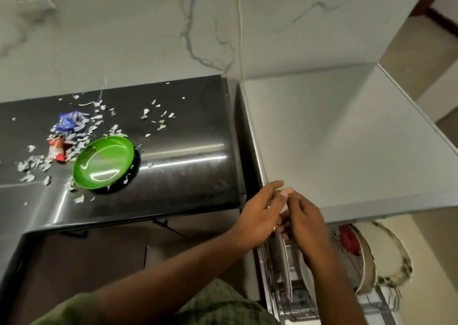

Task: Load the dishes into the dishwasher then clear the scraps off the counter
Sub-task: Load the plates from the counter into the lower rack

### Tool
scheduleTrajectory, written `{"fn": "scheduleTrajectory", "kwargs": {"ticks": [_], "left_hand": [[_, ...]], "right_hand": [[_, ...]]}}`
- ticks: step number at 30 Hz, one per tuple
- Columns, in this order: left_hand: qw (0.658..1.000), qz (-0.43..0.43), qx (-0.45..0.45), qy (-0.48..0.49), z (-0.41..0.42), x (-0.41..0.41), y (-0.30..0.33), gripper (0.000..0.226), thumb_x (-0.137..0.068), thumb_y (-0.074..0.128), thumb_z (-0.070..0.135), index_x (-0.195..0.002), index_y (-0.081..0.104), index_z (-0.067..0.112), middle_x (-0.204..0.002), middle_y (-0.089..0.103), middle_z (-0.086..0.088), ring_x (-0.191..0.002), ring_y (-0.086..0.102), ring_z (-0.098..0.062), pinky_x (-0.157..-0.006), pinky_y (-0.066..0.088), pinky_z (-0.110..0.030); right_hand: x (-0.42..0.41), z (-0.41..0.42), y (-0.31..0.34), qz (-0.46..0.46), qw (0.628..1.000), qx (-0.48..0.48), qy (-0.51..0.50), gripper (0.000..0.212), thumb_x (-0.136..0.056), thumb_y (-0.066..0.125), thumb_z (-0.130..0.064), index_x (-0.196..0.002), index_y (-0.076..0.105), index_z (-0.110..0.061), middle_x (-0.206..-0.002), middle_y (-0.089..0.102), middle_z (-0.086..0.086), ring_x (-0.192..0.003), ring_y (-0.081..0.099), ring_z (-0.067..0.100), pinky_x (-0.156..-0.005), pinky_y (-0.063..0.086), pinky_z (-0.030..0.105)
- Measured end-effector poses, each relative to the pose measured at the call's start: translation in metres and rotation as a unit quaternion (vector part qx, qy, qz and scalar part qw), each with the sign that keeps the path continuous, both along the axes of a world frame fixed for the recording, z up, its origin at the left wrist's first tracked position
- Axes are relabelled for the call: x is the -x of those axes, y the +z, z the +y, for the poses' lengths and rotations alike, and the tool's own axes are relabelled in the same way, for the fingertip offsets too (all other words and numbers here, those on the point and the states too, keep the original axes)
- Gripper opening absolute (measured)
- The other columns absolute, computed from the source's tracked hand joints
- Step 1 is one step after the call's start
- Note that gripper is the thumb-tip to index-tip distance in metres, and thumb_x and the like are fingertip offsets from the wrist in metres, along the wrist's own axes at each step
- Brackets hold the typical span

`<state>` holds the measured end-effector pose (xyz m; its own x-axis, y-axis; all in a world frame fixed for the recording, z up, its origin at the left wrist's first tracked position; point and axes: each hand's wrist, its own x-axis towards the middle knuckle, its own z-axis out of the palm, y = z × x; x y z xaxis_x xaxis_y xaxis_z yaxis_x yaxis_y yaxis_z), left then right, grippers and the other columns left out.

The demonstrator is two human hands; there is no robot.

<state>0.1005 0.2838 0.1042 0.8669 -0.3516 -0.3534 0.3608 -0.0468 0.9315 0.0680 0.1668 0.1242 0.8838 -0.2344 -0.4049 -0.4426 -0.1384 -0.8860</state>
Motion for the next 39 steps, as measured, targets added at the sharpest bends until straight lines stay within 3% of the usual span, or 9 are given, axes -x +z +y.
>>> {"fn": "scheduleTrajectory", "kwargs": {"ticks": [8,13,16,20,23,29,31,35,39], "left_hand": [[0.998,-0.018,0.016,0.056,0.142,-0.039,0.015,0.034,-0.109,0.051,0.040,-0.139,0.056,0.025,-0.082,0.063,-0.010,-0.070,0.062,-0.024,-0.068,0.060,-0.037],[0.990,-0.041,-0.069,0.116,0.245,-0.063,-0.010,0.038,-0.100,0.055,0.053,-0.131,0.064,0.033,-0.111,0.075,0.001,-0.103,0.073,-0.017,-0.097,0.059,-0.044],[0.985,-0.039,-0.089,0.143,0.295,-0.071,-0.017,0.041,-0.092,0.054,0.058,-0.124,0.067,0.036,-0.107,0.076,0.003,-0.101,0.074,-0.017,-0.097,0.058,-0.045],[0.977,-0.023,-0.064,0.204,0.347,-0.073,-0.021,0.025,-0.106,0.055,0.034,-0.127,0.067,0.026,-0.108,0.075,-0.001,-0.094,0.072,-0.011,-0.082,0.059,-0.027],[0.967,-0.020,-0.052,0.249,0.373,-0.072,-0.027,0.020,-0.106,0.057,0.032,-0.123,0.067,0.030,-0.104,0.076,0.001,-0.094,0.073,-0.010,-0.083,0.060,-0.029],[0.923,-0.023,-0.103,0.371,0.407,-0.064,-0.040,0.021,-0.103,0.064,0.023,-0.122,0.066,0.030,-0.117,0.074,0.009,-0.104,0.071,-0.002,-0.092,0.059,-0.030],[0.895,-0.023,-0.141,0.422,0.421,-0.062,-0.046,0.023,-0.100,0.067,0.021,-0.120,0.066,0.033,-0.118,0.072,0.011,-0.103,0.070,0.000,-0.096,0.058,-0.036],[0.848,-0.008,-0.159,0.506,0.444,-0.063,-0.050,0.026,-0.097,0.067,0.015,-0.118,0.063,0.029,-0.121,0.066,-0.001,-0.098,0.069,-0.008,-0.084,0.056,-0.026],[0.845,0.032,-0.152,0.512,0.451,-0.069,-0.052,0.030,-0.096,0.067,0.017,-0.124,0.060,0.026,-0.123,0.066,0.002,-0.100,0.068,-0.006,-0.088,0.056,-0.030]], "right_hand": [[-0.060,0.131,0.010,-0.016,0.996,0.010,0.087,0.037,-0.110,0.043,-0.045,-0.099,0.074,-0.027,-0.071,0.072,0.011,-0.057,0.069,0.020,-0.052,0.057,0.029],[-0.094,0.225,0.005,-0.021,0.987,0.004,0.161,0.033,-0.110,0.044,-0.043,-0.104,0.074,-0.031,-0.071,0.072,0.015,-0.057,0.067,0.020,-0.053,0.056,0.028],[-0.112,0.270,0.002,-0.016,0.980,-0.019,0.195,0.032,-0.108,0.047,-0.048,-0.109,0.075,-0.032,-0.074,0.073,0.014,-0.060,0.068,0.020,-0.056,0.055,0.029],[-0.130,0.321,-0.001,-0.004,0.970,-0.028,0.243,0.029,-0.107,0.051,-0.047,-0.108,0.075,-0.030,-0.071,0.073,0.011,-0.059,0.066,0.019,-0.057,0.055,0.031],[-0.138,0.342,-0.001,-0.002,0.960,-0.023,0.281,0.026,-0.106,0.053,-0.046,-0.108,0.075,-0.032,-0.075,0.074,0.011,-0.061,0.068,0.018,-0.059,0.057,0.029],[-0.167,0.361,-0.016,-0.004,0.953,0.018,0.303,0.020,-0.102,0.062,-0.043,-0.114,0.073,-0.031,-0.093,0.077,0.002,-0.076,0.076,0.013,-0.074,0.066,0.037],[-0.179,0.362,-0.024,-0.006,0.953,0.042,0.300,0.028,-0.100,0.065,-0.048,-0.119,0.072,-0.029,-0.097,0.076,-0.004,-0.081,0.077,0.012,-0.081,0.065,0.041],[-0.191,0.361,-0.034,-0.017,0.946,0.077,0.314,0.060,-0.090,0.064,-0.067,-0.134,0.067,-0.027,-0.114,0.072,-0.014,-0.100,0.073,0.006,-0.098,0.060,0.043],[-0.192,0.359,-0.040,-0.019,0.947,0.064,0.314,0.035,-0.096,0.065,-0.057,-0.122,0.071,-0.034,-0.105,0.067,-0.023,-0.106,0.069,0.005,-0.102,0.057,0.044]]}}
